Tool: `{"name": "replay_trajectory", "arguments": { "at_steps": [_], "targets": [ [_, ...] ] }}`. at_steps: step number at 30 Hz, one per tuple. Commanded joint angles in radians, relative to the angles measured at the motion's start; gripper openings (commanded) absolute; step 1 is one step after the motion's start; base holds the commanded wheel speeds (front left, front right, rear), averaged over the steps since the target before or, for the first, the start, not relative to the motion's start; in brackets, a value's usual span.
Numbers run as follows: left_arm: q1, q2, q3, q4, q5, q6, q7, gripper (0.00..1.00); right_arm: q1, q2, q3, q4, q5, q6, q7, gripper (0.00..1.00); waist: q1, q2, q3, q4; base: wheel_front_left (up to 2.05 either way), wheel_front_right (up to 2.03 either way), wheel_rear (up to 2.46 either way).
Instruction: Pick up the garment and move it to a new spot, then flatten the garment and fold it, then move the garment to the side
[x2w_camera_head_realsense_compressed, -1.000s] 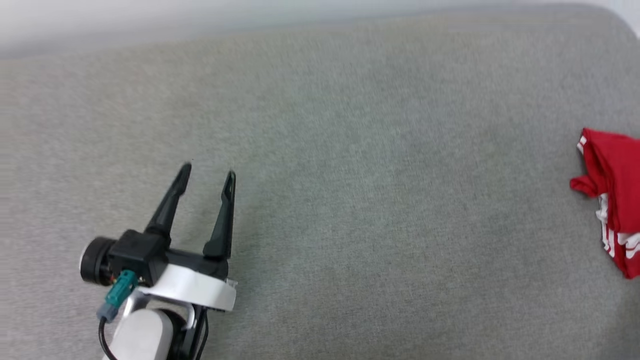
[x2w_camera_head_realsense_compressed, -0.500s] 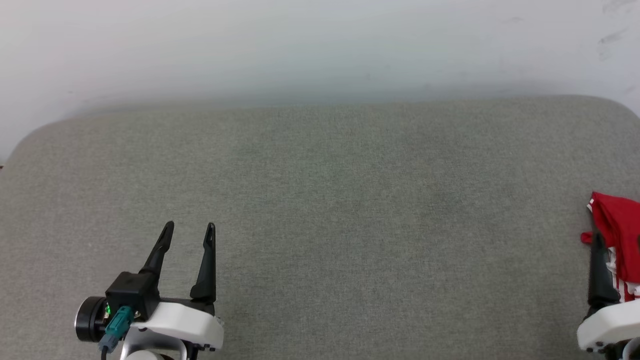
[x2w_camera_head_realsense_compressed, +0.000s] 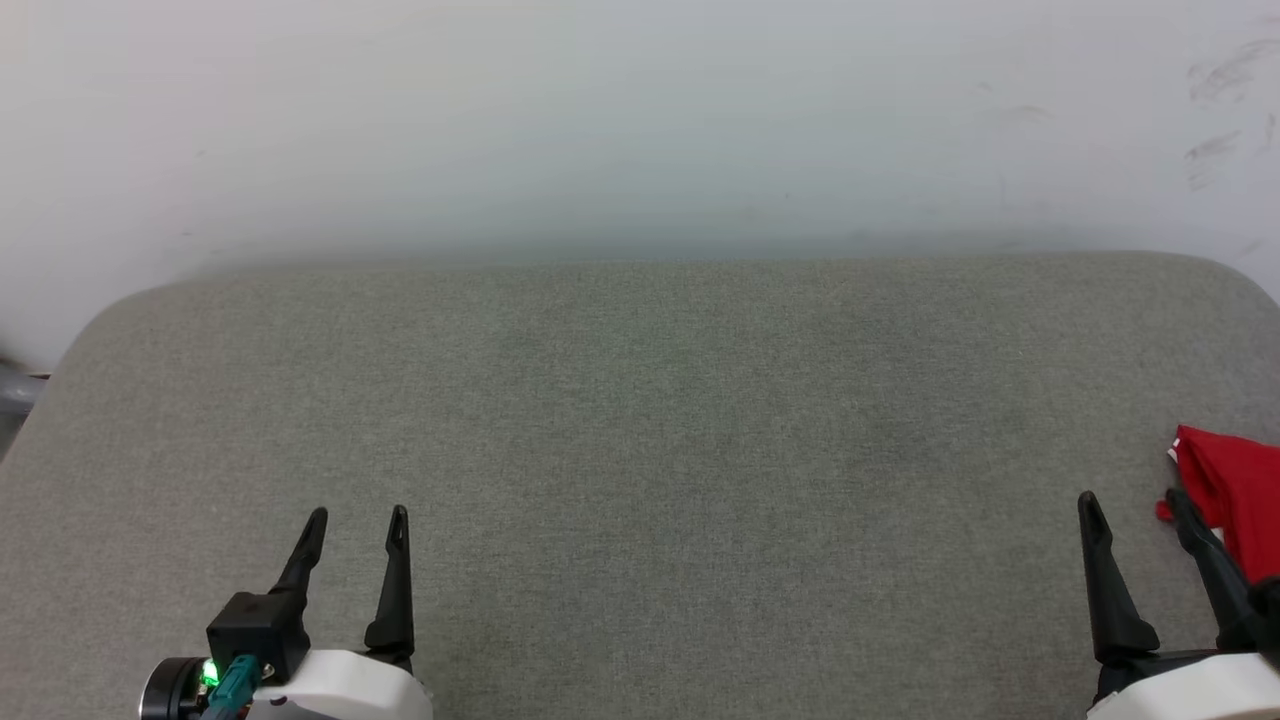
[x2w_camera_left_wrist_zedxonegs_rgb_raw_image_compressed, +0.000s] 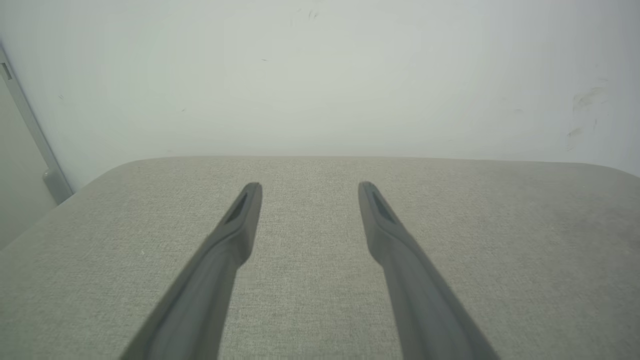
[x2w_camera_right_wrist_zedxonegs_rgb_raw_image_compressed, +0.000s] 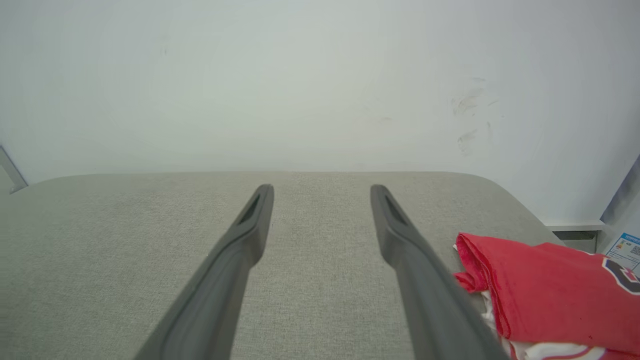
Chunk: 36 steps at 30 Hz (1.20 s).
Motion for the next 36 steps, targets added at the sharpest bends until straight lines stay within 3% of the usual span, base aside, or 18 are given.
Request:
{"name": "replay_trajectory", "arguments": {
  "at_steps": [1, 24, 25, 28, 36],
  "targets": [
    [0.011, -0.006, 0.002, 0.004, 0.007, -0.004, -0.004, 1.0, 0.016, 0.002, 0.005, -0.014, 0.007, -0.001, 0.007, 1.0, 0.0002, -0.0001, -0.002, 0.0, 0.0, 0.0, 0.0],
    [-0.014, -0.032, 0.026, 0.037, 0.02, -0.046, -0.004, 1.0, 0.008, 0.003, 0.024, -0.011, 0.027, -0.001, 0.023, 1.0, 0.0002, -0.0001, -0.007, 0.005, 0.0, 0.0, 0.0],
    [-0.003, -0.029, 0.024, 0.035, 0.022, -0.045, 0.0, 0.0, 0.017, 0.0, 0.024, -0.011, 0.024, 0.0, 0.024, 0.0, 0.0002, -0.0001, -0.007, 0.005, 0.0, 0.0, 0.0],
    [0.006, -0.035, 0.023, 0.056, 0.008, -0.046, 0.009, 0.0, 0.023, 0.001, 0.03, 0.012, 0.037, 0.0, 0.021, 0.0, 0.0002, -0.0001, -0.007, 0.005, 0.0, 0.0, 0.0],
    [-0.01, -0.051, 0.054, 0.064, -0.138, -0.065, 0.052, 0.0, -0.011, -0.006, 0.038, 0.063, 0.208, 0.0, 0.021, 0.0, 0.0002, -0.0001, -0.005, 0.005, 0.0, 0.0, 0.0]
  ]
}}
